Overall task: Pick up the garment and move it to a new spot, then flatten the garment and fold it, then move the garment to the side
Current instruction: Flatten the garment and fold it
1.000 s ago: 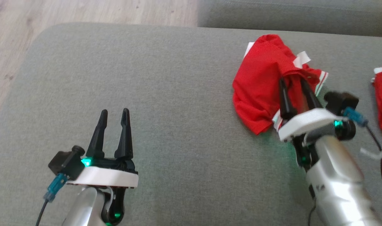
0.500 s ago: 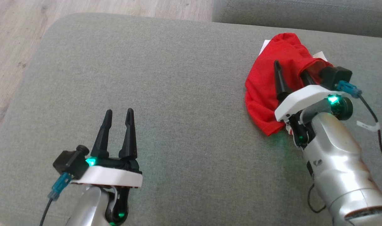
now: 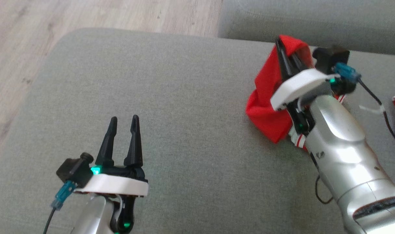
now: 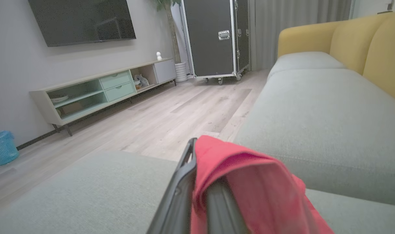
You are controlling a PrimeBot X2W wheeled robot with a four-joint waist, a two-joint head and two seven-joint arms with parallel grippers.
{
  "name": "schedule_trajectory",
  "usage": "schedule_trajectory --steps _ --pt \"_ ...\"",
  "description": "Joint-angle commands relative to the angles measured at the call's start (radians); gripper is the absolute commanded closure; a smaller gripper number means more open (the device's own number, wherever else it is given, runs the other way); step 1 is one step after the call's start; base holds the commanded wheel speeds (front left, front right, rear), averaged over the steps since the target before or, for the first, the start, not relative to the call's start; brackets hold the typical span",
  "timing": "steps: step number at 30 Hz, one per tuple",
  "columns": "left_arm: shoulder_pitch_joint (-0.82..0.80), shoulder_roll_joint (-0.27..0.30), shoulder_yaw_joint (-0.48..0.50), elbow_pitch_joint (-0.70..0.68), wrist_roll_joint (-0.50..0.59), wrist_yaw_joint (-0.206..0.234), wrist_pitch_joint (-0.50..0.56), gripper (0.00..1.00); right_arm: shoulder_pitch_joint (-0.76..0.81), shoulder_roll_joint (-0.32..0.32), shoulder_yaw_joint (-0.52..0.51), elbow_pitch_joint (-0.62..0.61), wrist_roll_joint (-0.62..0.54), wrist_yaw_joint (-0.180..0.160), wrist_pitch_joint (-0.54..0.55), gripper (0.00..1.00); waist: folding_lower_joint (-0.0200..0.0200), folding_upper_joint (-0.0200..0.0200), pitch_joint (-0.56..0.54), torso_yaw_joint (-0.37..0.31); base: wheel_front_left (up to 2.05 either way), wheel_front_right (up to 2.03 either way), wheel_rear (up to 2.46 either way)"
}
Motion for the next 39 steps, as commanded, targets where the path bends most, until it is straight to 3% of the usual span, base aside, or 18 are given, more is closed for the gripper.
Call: schedule_trajectory --steps 1,4,11,13,17,21,26,29,30,35,36,37,38,39 --pt "-0.01 0.002 0.033 -0.024 -0.003 0.001 -0.005 0.0 -0.065 0.012 0.045 -0.05 0.021 -0.001 -0.012 1.0 0.0 0.0 -0.023 0.006 0.0 0.0 0.0" --pt "-0.002 0.001 0.032 -0.024 -0.004 0.001 -0.005 0.0 -0.089 0.012 0.102 -0.068 0.046 -0.001 -0.001 1.0 0.0 0.0 -0.039 0.014 0.0 0.0 0.0" --pt "0.034 -0.003 0.022 -0.013 -0.008 0.001 -0.005 0.0 -0.23 0.012 0.289 -0.164 0.263 -0.001 0.014 1.0 0.0 0.0 -0.105 0.07 0.0 0.0 0.0" --pt "0.047 -0.003 0.02 -0.009 -0.007 0.001 -0.005 0.0 -0.295 0.012 0.28 -0.174 0.337 -0.001 -0.003 1.0 0.0 0.0 -0.125 0.086 0.0 0.0 0.0" --pt "0.072 0.0 0.038 -0.015 -0.005 0.001 -0.005 0.0 -0.418 0.012 0.166 -0.171 0.463 -0.001 -0.017 1.0 0.0 0.0 -0.144 0.096 0.0 0.0 0.0" --pt "0.085 0.0 0.068 -0.032 -0.002 0.001 -0.005 0.0 -0.431 0.012 0.049 -0.158 0.404 -0.001 -0.018 1.0 0.0 0.0 -0.135 0.075 0.0 0.0 0.0" --pt "0.077 -0.005 0.073 -0.048 -0.001 0.001 -0.005 0.0 -0.28 -0.01 0.016 -0.06 0.331 -0.001 -0.018 1.0 0.0 0.0 -0.109 0.032 0.0 0.0 0.0" --pt "0.064 -0.008 0.067 -0.054 0.0 0.001 -0.005 0.0 -0.163 -0.064 0.009 0.022 0.322 -0.001 -0.01 1.0 0.0 0.0 -0.084 0.006 0.0 0.0 0.0" --pt "0.053 -0.009 0.06 -0.054 0.001 0.001 -0.005 0.0 -0.107 -0.115 -0.003 0.094 0.294 -0.001 -0.01 1.0 0.0 0.0 -0.064 -0.01 0.0 0.0 0.0" --pt "0.021 -0.01 0.045 -0.05 -0.004 0.001 -0.005 0.0 -0.062 -0.204 -0.024 0.303 0.183 -0.001 -0.008 1.0 0.0 0.0 -0.017 -0.04 0.0 0.0 0.0" --pt "0.014 -0.01 0.043 -0.049 -0.004 0.001 -0.005 0.0 -0.06 -0.215 -0.032 0.321 0.164 -0.001 -0.007 0.85 0.0 0.0 -0.01 -0.045 0.0 0.0 0.0" --pt "0.008 -0.01 0.042 -0.049 -0.005 0.001 -0.005 0.0 -0.057 -0.225 -0.039 0.333 0.142 -0.001 -0.003 0.38 0.0 0.0 -0.004 -0.05 0.0 0.0 0.0" --pt "0.002 -0.009 0.042 -0.049 -0.005 0.001 -0.005 0.0 -0.055 -0.235 -0.043 0.339 0.116 -0.001 0.002 0.0 0.0 0.0 0.001 -0.056 0.0 0.0 0.0" --pt "-0.003 -0.009 0.042 -0.049 -0.006 0.001 -0.005 0.0 -0.055 -0.241 -0.048 0.342 0.088 -0.001 0.006 0.0 0.0 0.0 0.006 -0.062 0.0 0.0 0.0"
